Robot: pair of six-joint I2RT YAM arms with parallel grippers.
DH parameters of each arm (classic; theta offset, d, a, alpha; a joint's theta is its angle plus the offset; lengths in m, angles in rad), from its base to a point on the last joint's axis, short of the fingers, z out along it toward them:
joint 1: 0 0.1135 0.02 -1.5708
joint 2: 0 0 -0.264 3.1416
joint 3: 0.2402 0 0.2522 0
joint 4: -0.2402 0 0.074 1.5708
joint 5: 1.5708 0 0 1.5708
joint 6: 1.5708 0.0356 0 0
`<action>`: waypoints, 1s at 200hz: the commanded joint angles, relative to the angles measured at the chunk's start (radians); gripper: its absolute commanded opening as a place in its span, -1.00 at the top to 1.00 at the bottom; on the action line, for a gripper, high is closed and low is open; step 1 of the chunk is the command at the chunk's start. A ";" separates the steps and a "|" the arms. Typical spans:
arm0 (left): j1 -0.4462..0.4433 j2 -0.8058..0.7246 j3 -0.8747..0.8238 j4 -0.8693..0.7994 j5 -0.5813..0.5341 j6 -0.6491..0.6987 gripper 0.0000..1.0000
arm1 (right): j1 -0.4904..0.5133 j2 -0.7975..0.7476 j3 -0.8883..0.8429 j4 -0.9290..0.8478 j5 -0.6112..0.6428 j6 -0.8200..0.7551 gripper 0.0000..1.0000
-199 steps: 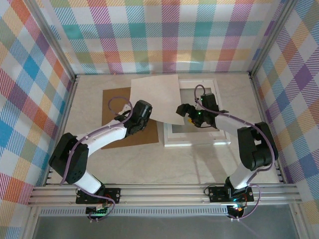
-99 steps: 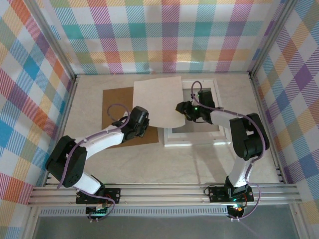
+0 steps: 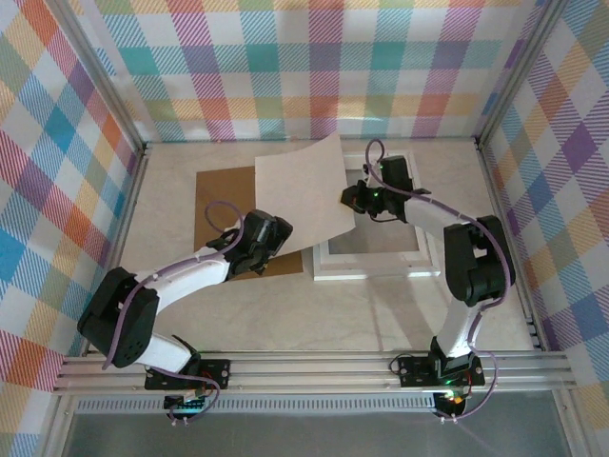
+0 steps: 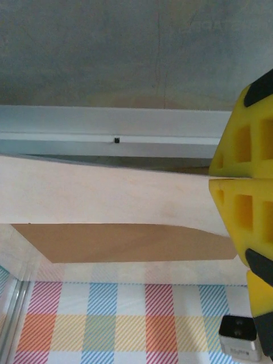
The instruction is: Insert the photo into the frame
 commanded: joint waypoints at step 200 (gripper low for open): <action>0.224 0.035 0.173 -0.135 0.151 0.546 -0.99 | -0.257 -0.221 0.047 -0.563 0.306 -0.478 1.00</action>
